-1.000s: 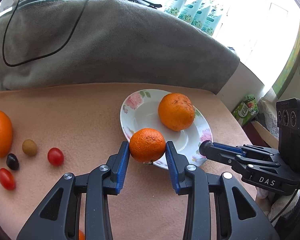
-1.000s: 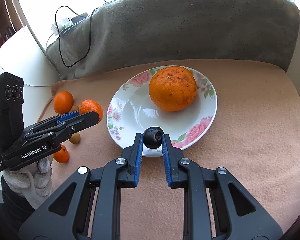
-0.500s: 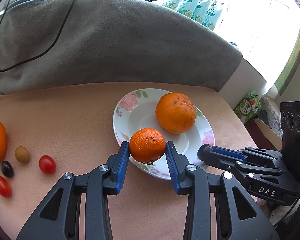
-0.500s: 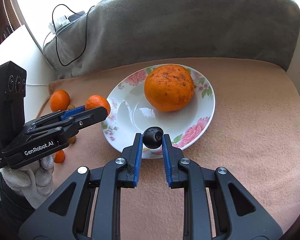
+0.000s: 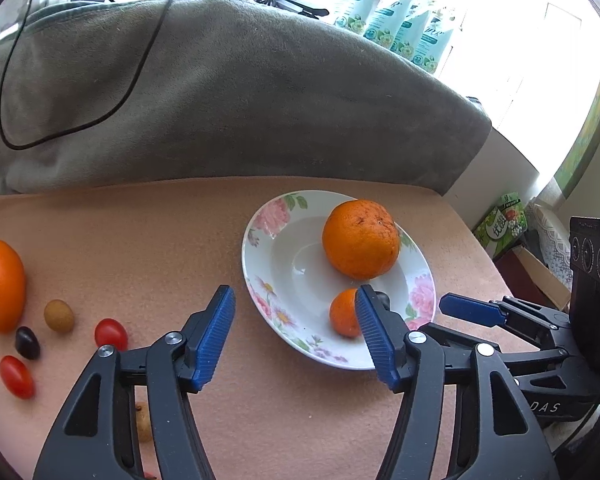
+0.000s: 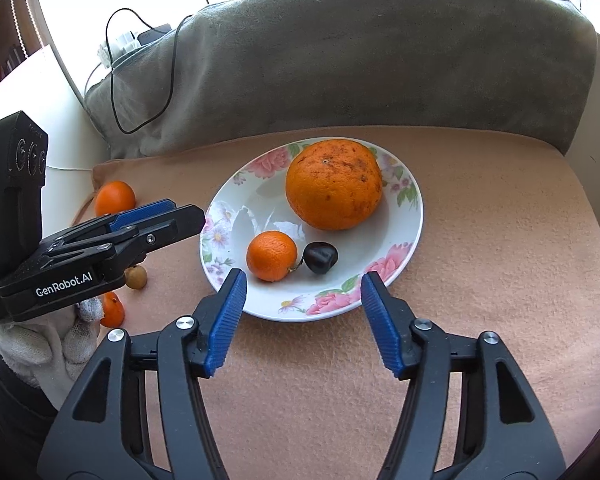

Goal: Organize fruits
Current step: 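Withdraw the open right gripper from the plate toward the remaining fruits, then close the right gripper around the large navel orange and lift it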

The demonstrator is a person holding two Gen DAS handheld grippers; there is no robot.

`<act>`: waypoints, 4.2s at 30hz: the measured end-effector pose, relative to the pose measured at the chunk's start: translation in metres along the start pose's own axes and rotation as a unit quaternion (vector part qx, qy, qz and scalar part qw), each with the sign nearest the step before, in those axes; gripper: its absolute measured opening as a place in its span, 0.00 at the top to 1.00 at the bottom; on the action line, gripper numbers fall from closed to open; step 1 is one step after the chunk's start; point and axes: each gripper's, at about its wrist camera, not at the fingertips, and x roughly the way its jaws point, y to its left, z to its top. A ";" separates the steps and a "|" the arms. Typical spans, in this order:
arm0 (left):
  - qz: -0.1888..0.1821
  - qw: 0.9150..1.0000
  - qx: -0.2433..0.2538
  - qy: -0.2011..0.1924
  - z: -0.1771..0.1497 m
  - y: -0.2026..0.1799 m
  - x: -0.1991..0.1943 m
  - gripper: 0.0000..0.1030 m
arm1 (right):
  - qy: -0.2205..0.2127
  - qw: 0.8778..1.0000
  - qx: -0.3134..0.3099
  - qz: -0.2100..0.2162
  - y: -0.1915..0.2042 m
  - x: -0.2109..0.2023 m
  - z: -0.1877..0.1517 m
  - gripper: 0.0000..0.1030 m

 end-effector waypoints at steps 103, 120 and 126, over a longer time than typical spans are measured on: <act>0.028 0.982 -0.184 -0.033 -0.045 0.232 -0.073 0.28 | 0.150 0.971 0.007 0.185 0.235 0.192 0.107 0.16; 0.019 0.983 -0.182 -0.024 -0.041 0.233 -0.067 0.42 | 0.166 0.967 0.007 0.191 0.250 0.215 0.105 0.32; 0.021 0.984 -0.177 -0.027 -0.042 0.230 -0.069 0.46 | 0.161 0.968 0.006 0.194 0.253 0.209 0.105 0.37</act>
